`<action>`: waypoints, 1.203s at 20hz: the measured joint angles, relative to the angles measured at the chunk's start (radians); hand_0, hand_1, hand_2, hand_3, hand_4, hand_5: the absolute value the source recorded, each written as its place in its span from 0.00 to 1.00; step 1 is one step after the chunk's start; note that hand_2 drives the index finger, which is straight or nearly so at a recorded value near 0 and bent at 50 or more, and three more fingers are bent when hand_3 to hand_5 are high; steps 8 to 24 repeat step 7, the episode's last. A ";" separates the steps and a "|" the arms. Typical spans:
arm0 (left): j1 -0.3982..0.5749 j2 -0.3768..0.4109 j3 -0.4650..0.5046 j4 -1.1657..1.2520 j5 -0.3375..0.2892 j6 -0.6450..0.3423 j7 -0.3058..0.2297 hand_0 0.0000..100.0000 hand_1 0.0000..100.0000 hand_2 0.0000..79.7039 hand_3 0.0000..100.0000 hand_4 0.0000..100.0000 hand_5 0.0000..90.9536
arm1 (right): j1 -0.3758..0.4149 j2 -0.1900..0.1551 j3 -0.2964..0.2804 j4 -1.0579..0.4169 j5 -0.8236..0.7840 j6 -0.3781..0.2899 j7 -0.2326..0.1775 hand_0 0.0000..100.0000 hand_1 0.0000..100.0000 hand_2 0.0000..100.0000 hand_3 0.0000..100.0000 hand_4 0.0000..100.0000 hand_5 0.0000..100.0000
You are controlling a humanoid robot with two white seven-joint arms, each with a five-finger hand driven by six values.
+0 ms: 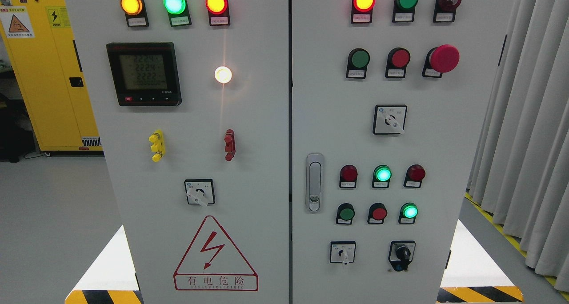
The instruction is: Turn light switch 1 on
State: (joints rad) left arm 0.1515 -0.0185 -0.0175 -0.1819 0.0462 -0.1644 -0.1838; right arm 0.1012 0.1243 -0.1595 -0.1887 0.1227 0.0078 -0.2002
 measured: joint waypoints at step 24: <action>-0.016 -0.008 -0.035 0.045 0.002 0.012 -0.003 0.34 0.18 0.00 0.00 0.00 0.00 | 0.000 0.000 0.000 0.000 0.000 0.000 0.000 0.00 0.50 0.04 0.00 0.00 0.00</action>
